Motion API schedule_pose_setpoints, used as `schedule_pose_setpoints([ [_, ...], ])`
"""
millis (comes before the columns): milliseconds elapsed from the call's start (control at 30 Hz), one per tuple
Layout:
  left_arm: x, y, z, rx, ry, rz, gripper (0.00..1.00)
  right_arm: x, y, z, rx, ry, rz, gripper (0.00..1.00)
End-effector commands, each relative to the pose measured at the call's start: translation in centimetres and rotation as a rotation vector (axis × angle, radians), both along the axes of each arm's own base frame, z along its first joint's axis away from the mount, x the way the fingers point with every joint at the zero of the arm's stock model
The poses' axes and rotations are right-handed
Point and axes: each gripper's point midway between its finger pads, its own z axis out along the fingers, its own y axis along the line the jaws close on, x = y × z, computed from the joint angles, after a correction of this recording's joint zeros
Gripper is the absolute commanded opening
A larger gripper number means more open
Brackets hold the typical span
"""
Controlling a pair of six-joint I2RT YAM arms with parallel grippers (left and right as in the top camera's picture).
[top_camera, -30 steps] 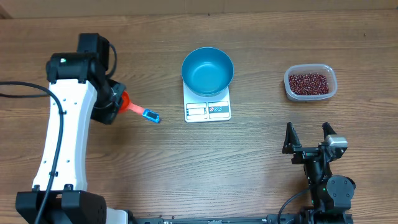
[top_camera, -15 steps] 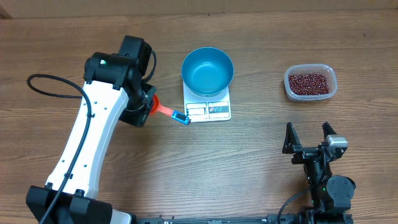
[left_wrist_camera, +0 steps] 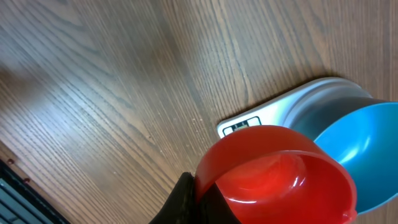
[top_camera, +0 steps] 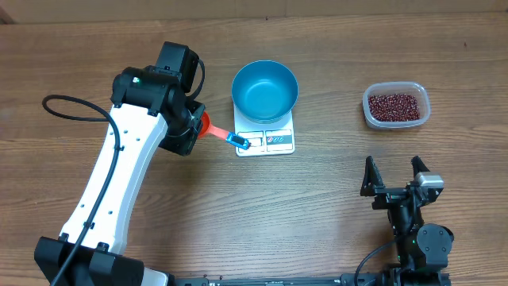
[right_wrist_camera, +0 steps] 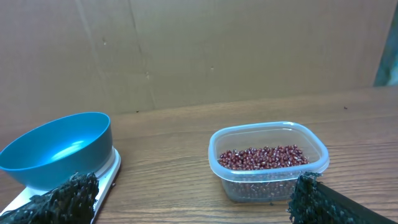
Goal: Scoop item into bowl and weigh 150g on scale
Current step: 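Lift the red scoop with the left gripper toward the scale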
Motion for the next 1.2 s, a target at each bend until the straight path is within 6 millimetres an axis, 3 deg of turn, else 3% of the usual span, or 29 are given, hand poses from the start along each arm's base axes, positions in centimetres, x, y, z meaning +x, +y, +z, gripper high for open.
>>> schedule_pose_setpoints([
  [0, 0.0, -0.7, 1.3, -0.03, -0.041, 0.016, 0.04, 0.0, 0.0, -0.3, -0.001, 0.002, -0.001, 1.0],
  [533, -0.1, -3.4, 1.5, -0.128, -0.036, 0.047, 0.04, 0.0, 0.0, -0.3, -0.001, 0.002, -0.001, 1.0],
  [1167, 0.6, -4.1, 1.7, -0.149, -0.069, 0.083, 0.04, 0.0, 0.0, -0.3, -0.001, 0.002, -0.001, 1.0],
])
